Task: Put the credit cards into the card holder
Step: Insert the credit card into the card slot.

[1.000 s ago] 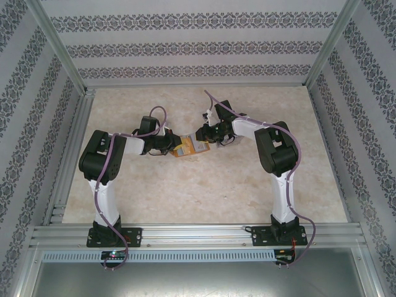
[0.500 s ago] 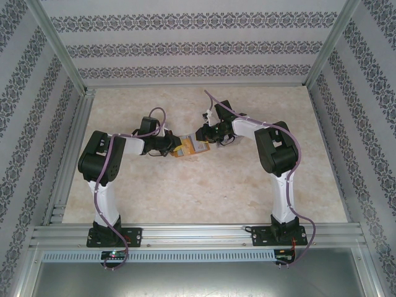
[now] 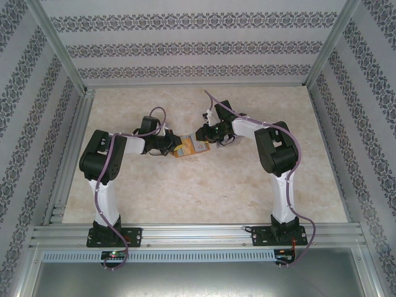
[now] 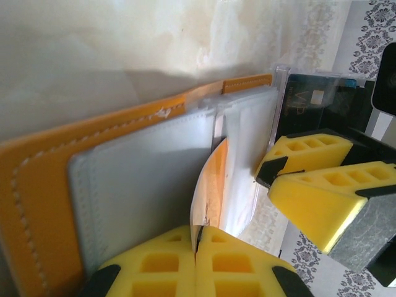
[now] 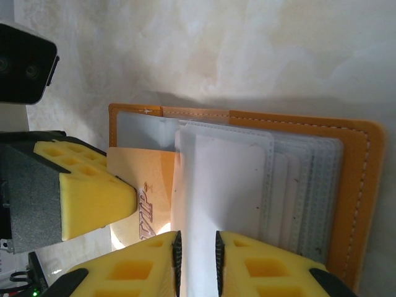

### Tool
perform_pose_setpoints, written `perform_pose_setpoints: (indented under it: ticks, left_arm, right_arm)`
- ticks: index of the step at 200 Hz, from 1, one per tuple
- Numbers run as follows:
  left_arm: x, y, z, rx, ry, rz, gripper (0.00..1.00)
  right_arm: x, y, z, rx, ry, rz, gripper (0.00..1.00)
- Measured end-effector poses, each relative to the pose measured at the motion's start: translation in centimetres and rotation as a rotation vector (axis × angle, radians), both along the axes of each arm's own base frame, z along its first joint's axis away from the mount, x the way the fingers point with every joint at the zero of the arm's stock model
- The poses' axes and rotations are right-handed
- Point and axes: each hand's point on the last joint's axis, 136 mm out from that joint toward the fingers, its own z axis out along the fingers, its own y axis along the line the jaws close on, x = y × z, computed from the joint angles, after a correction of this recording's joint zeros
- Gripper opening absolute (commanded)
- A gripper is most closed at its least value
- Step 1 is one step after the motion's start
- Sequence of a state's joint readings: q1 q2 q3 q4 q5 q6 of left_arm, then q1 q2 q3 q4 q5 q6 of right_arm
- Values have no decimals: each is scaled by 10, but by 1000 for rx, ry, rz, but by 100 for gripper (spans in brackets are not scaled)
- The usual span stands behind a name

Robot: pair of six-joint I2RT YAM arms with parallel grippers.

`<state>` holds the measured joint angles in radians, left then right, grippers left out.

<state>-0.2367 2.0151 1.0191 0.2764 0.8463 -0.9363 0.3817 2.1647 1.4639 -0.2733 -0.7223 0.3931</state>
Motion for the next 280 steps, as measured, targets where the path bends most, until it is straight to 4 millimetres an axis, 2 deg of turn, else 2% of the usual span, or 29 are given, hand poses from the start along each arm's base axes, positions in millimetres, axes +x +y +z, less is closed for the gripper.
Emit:
perform_pose_setpoints:
  ticks: [142, 280]
  left_arm:
    - [21, -16, -1, -24, -24, -22, 0]
    - [19, -10, -3, 11, -54, 41, 0]
  right_arm:
    - [4, -6, 0, -4, -6, -12, 26]
    - [5, -6, 0, -7, -10, -12, 26]
